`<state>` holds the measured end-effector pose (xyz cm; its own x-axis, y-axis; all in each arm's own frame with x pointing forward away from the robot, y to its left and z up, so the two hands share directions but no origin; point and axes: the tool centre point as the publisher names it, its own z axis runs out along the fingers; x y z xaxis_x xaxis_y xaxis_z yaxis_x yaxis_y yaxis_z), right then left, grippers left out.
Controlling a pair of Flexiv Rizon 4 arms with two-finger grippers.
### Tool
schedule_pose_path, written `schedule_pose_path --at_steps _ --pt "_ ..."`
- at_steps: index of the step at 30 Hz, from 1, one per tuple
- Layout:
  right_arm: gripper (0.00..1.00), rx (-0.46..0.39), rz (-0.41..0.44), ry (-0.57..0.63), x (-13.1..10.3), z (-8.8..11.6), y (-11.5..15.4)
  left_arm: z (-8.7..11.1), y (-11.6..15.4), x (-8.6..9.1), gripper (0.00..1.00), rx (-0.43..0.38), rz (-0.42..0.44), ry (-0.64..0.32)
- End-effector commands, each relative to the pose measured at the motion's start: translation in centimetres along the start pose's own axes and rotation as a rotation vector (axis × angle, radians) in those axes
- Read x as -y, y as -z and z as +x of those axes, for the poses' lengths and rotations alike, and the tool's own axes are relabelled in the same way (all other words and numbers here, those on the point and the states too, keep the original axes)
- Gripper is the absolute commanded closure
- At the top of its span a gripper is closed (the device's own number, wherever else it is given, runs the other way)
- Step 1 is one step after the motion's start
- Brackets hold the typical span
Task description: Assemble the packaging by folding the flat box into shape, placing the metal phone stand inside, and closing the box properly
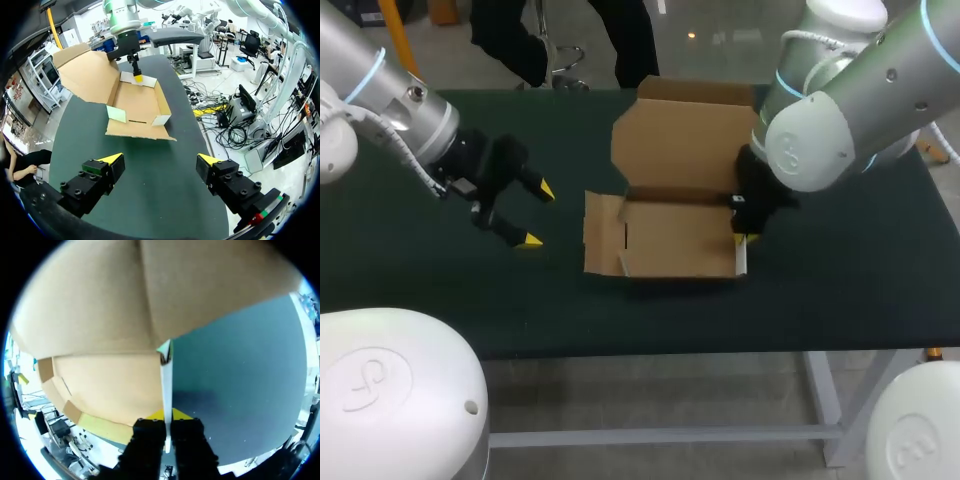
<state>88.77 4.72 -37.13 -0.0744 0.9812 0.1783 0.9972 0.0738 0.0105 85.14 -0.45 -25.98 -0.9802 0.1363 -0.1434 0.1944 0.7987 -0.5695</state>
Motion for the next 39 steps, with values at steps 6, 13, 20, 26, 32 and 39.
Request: schedule_pose_path --at_steps 6,13,20,26,32,39 --pt "1.0 0.02 0.007 -0.001 -0.1 0.2 0.1 -0.1 0.1 0.0 0.0 -0.005 -0.005 0.001" --pt "1.0 -0.003 0.193 -0.019 -0.6 0.1 -1.2 -0.1 0.1 0.0 0.0 -0.005 -0.005 0.001" --pt "1.0 0.051 0.289 -0.058 -0.1 0.3 -1.0 -0.1 0.1 0.0 0.0 -0.005 -0.005 0.001" --pt "1.0 0.099 0.337 -0.066 0.8 0.9 -1.3 -0.1 0.1 0.0 0.0 -0.005 -0.005 0.001" --pt "1.0 0.116 0.375 -0.078 1.9 1.0 -2.4 -0.1 0.1 0.0 0.0 -0.005 -0.005 0.001" --pt "1.0 0.1 0.425 -0.07 2.2 0.9 -3.2 -0.1 0.1 0.0 0.0 -0.005 -0.005 0.001"
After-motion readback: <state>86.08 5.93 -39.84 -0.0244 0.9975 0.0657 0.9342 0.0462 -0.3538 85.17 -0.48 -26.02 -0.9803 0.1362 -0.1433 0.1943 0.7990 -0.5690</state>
